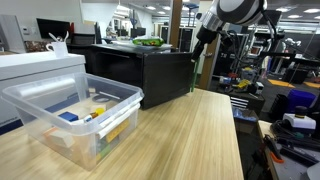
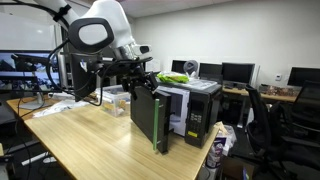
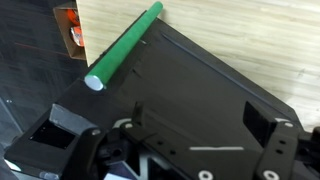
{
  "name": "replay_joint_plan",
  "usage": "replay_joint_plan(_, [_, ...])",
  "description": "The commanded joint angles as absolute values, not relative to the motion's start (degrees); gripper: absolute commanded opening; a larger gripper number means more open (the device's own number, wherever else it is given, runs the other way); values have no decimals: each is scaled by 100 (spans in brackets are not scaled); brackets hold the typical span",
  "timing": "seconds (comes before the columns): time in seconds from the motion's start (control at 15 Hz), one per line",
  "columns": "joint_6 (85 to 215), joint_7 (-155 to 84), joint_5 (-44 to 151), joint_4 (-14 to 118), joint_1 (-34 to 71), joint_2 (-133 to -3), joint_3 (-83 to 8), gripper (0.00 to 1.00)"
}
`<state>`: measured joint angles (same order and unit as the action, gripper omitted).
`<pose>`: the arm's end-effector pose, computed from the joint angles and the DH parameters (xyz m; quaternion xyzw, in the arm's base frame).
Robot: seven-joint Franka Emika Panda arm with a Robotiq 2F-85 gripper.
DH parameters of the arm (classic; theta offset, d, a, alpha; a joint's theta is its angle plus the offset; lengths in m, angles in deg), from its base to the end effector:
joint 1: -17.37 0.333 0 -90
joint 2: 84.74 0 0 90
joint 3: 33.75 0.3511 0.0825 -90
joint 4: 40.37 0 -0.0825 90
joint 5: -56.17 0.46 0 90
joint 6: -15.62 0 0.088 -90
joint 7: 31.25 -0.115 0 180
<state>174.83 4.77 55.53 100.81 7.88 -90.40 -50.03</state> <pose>0.5006 -0.2408 0.3480 0.9749 0.0900 0.1800 0.0953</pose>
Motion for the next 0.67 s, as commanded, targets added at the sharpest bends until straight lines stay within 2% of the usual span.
replay_joint_plan(0.0, [17781, 328, 5729, 9800, 767, -8643, -4963, 100])
replay_joint_plan(0.6, [18188, 306, 6084, 8866, 837, -7597, -4895, 100])
